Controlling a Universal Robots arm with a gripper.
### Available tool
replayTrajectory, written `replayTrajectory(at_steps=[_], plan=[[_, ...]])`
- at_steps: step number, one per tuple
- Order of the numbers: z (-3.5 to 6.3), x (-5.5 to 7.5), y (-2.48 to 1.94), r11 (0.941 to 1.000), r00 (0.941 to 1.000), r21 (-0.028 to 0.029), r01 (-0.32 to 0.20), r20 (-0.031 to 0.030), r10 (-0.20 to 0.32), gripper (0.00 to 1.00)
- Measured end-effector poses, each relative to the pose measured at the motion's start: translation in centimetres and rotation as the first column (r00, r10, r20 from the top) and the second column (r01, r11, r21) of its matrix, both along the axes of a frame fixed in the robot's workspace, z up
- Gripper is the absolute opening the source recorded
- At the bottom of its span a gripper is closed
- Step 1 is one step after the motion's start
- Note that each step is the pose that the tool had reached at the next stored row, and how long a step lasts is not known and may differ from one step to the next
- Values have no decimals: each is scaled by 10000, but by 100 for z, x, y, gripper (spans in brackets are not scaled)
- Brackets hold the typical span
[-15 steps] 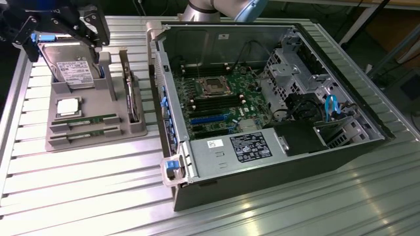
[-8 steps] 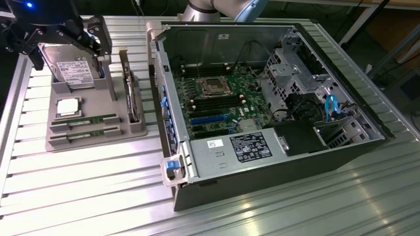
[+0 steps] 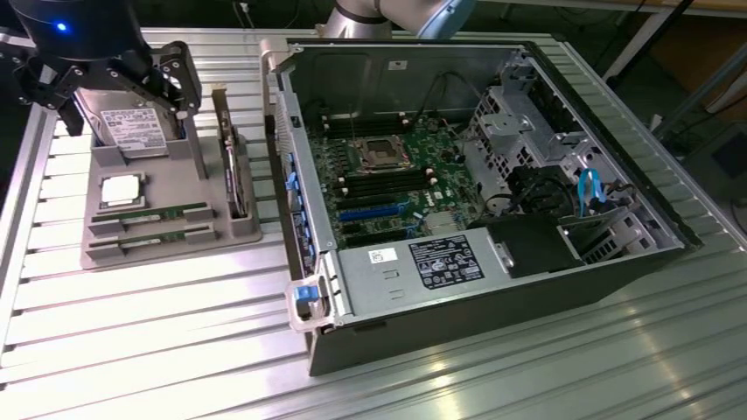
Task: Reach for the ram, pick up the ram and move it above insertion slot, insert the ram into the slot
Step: 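Pick up the ram and move it above insertion slot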
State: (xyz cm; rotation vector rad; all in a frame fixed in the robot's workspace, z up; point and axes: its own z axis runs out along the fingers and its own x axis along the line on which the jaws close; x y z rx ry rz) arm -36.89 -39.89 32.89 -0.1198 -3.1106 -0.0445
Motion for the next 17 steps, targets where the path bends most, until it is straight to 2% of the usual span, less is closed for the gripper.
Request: replayTrajectory(at_steps=[7,10,13,16,17], plan=[[-13,0,0,9981,9981,-1,-616,4,616,99],[-21,-1,0,9951,9951,-3,-984,14,984,99],[-32,-2,-1,9910,9909,-4,-1342,23,1342,99],[-39,-3,0,9843,9843,-7,-1765,45,1765,99],[-41,-3,-1,9801,9801,-9,-1986,54,1986,99]])
